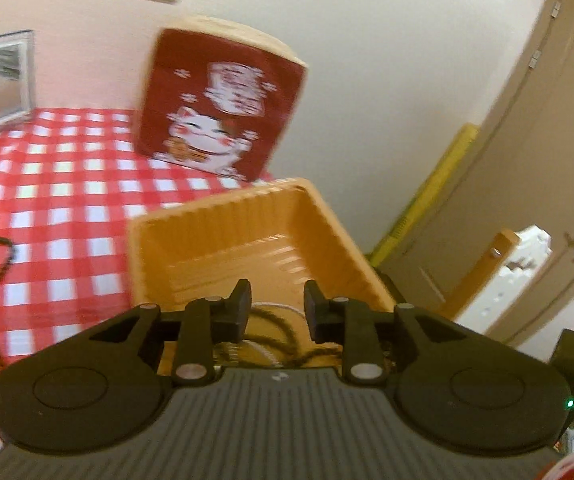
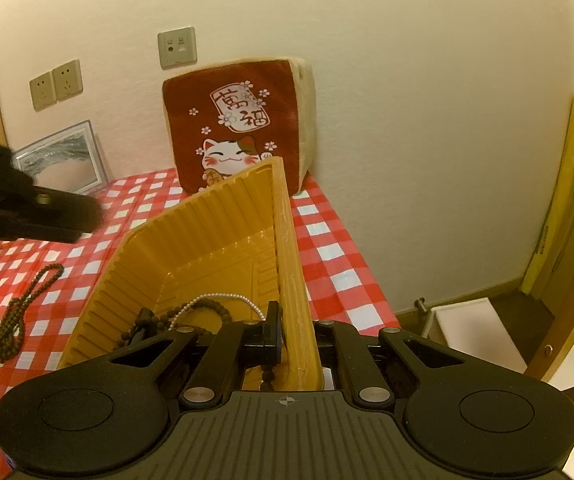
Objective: Organize jewelry
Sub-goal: 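Carry the dark bead strand with the left tool into the tray and open, then grasp the last long dark bead strand on the cloth with the left tool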
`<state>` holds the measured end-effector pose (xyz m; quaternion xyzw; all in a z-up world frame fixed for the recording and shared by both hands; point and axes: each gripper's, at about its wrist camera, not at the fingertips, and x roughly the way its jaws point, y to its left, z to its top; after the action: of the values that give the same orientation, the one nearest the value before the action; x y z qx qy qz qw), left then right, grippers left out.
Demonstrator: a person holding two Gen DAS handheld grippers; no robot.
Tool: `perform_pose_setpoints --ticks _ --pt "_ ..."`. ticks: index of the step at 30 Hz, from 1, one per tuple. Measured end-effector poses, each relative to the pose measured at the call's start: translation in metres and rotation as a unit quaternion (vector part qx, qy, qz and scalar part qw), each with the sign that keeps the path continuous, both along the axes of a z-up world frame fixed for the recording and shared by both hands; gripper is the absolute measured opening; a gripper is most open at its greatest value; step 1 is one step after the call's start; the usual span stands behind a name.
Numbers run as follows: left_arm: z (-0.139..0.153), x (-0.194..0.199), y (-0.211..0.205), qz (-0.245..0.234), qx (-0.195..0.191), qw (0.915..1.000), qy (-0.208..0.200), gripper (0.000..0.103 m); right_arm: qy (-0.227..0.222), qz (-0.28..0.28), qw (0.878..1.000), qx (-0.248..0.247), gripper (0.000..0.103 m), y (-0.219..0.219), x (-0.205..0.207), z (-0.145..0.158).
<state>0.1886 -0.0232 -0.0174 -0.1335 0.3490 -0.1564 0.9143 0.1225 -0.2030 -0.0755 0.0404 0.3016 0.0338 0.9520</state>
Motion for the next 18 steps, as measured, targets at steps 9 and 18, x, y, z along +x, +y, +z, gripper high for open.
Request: perform_pose_setpoints --ticks 9,18 --pt "-0.007 -0.020 0.064 0.100 0.038 0.9941 0.020 0.028 0.000 0.000 1.000 0.000 0.006 0.000 0.000 0.000" --pt "-0.036 -0.053 0.119 0.178 0.082 0.9779 0.073 0.031 0.000 0.000 1.000 0.000 0.006 0.000 0.000 0.000"
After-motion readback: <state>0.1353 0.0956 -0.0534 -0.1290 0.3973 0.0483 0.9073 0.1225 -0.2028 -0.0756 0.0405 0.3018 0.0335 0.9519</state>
